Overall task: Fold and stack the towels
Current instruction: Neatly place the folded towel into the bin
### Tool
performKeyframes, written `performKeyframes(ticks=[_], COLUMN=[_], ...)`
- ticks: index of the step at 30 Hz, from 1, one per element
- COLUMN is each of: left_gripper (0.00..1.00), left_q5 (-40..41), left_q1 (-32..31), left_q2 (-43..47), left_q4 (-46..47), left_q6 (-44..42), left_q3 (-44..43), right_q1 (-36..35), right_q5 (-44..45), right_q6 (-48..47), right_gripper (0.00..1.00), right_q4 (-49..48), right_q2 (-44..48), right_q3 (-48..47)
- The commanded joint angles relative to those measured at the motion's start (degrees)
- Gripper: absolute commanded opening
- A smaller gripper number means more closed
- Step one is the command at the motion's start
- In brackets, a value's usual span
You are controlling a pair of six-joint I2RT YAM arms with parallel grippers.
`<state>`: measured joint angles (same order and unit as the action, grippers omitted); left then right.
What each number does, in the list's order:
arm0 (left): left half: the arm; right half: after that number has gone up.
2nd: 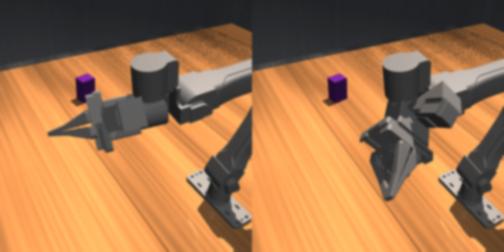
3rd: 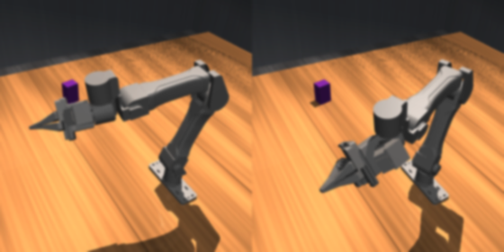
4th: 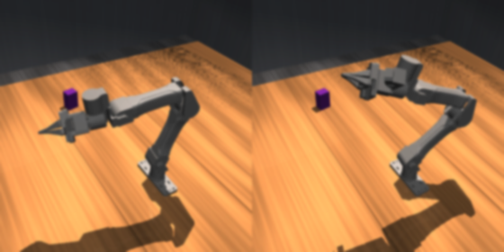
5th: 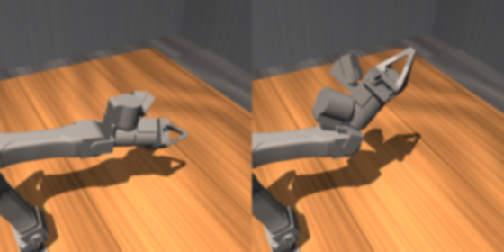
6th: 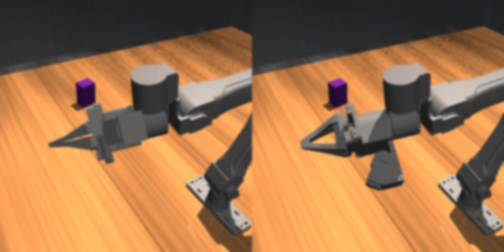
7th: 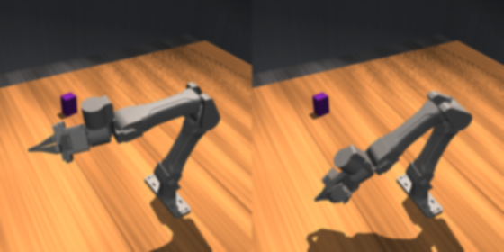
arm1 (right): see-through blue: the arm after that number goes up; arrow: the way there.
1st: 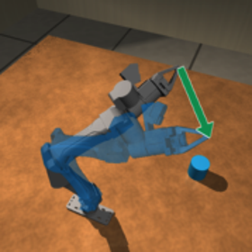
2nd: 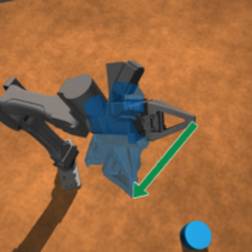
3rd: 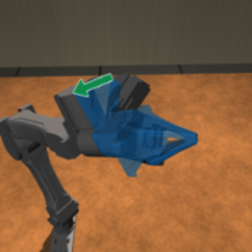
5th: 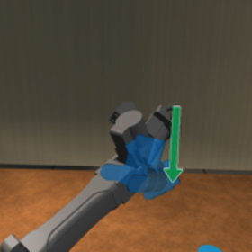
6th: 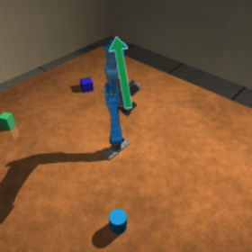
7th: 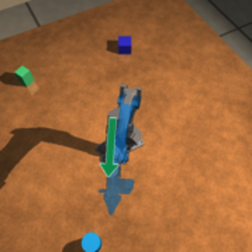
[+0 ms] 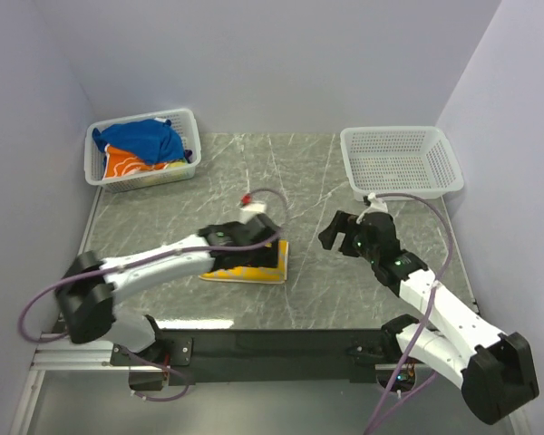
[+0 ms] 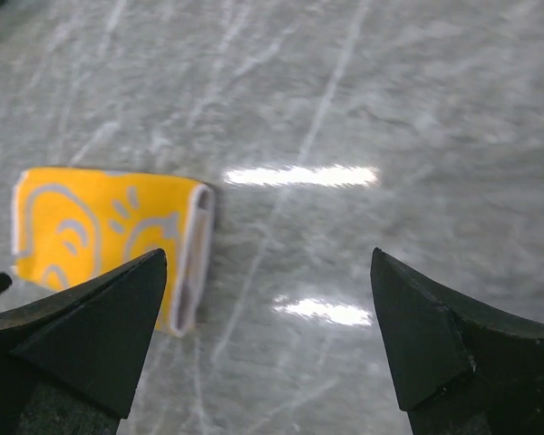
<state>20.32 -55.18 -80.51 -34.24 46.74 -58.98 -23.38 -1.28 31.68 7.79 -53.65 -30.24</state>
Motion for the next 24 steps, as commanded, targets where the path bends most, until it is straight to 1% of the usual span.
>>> performKeyframes(ticks=[1, 2, 3, 4, 5, 7, 8, 9, 15, 19, 20, 24], left_gripper=[0.87, 0.83, 0.80, 0.78, 0.73, 0.67, 0.64, 0.63, 0.58, 0.57, 0.55, 0.33], left_q5=[8.05, 9.29, 10.43, 12.53, 13.25, 15.01, 15.36, 15.54, 15.02, 14.23, 14.05, 13.17], left_q1=[-7.65, -9.06, -11.33, -12.31, -13.11, -14.78, -15.13, -15.57, -15.84, -16.10, -16.19, -16.54], left_q2=[-8.50, -13.48, -15.88, -18.26, -22.37, -27.13, -28.29, -29.08, -32.78, -34.71, -35.15, -37.08], left_q4=[-5.56, -6.27, -7.32, -8.81, -9.61, -10.84, -11.55, -11.47, -8.92, -7.69, -7.60, -7.86], left_q6=[-0.69, -0.77, -0.77, -0.95, -1.04, -1.04, -0.95, -1.04, -2.00, -3.14, -3.06, -2.80], left_q3=[-8.06, -12.08, -14.04, -15.88, -19.12, -21.60, -23.01, -23.37, -22.58, -22.58, -22.58, -22.06], right_q1=[0.79, 1.14, 1.31, 1.40, 1.49, 1.75, 1.75, 1.75, 2.19, 2.63, 2.63, 2.63], right_q5=[6.02, 6.29, 6.29, 5.94, 5.76, 5.24, 5.23, 5.41, 5.67, 4.80, 4.62, 2.17], right_q6=[-1.01, -0.83, -0.40, -0.13, -0.04, 0.13, 0.13, 0.05, 0.05, -0.13, -0.13, 0.57], right_gripper=[1.00, 1.00, 1.00, 1.00, 1.00, 1.00, 1.00, 1.00, 1.00, 1.00, 1.00, 1.00], right_q4=[4.34, 3.99, 3.64, 2.68, 2.41, 1.79, 1.79, 1.70, 0.74, -0.23, -0.41, -2.25], right_q2=[2.84, 3.28, 3.46, 3.46, 3.46, 3.20, 3.02, 3.11, 4.25, 3.38, 3.11, 2.58], right_q3=[2.64, 3.95, 4.57, 5.10, 5.80, 6.24, 6.33, 6.33, 7.82, 8.35, 8.35, 8.88])
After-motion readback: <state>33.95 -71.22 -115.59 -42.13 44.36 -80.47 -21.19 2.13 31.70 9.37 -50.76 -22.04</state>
